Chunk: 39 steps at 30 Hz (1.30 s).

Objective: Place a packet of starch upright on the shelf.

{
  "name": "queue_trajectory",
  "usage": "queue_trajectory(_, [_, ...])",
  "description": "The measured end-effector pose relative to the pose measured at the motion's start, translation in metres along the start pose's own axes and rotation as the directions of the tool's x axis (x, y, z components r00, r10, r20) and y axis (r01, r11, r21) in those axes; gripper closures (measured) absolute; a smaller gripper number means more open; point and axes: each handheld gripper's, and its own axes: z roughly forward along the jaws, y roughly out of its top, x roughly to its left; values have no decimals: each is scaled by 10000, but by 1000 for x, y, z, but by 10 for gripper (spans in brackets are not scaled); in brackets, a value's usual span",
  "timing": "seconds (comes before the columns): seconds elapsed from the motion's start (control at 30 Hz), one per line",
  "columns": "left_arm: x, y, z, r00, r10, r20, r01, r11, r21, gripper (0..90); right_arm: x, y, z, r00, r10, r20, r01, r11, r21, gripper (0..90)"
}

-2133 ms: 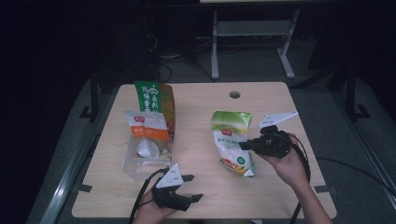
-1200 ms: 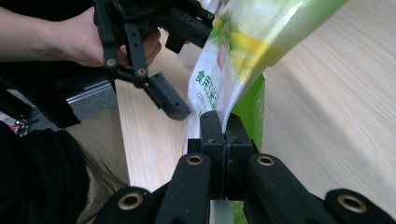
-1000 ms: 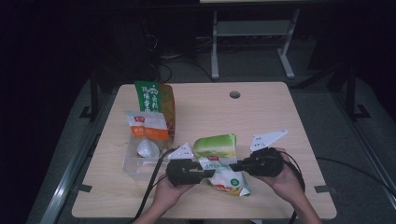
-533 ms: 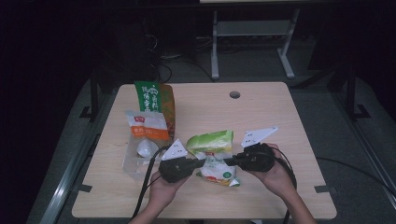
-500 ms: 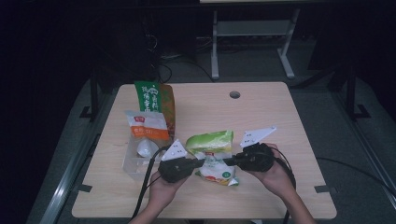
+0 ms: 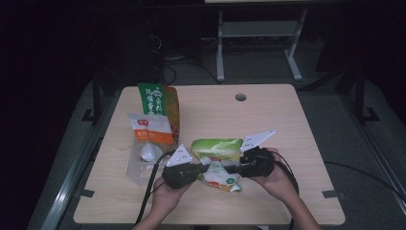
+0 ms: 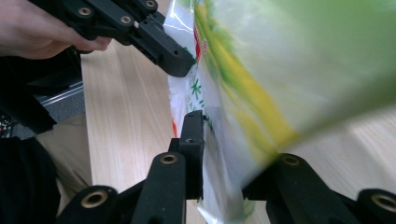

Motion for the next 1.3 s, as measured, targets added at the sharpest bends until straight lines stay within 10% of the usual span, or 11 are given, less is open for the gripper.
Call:
queue_trajectory(0.33, [2,-3,-7,10000,-47,62,48,10000,-24,775,-3,0,3,9991,391,192,-387,9990,-237,888])
queue_trajectory(1.3, [-21,-32,-27,9968,689,413,-703,9969,346,546,-4,32,-13,9966,708,416,-698,9973,-243,900])
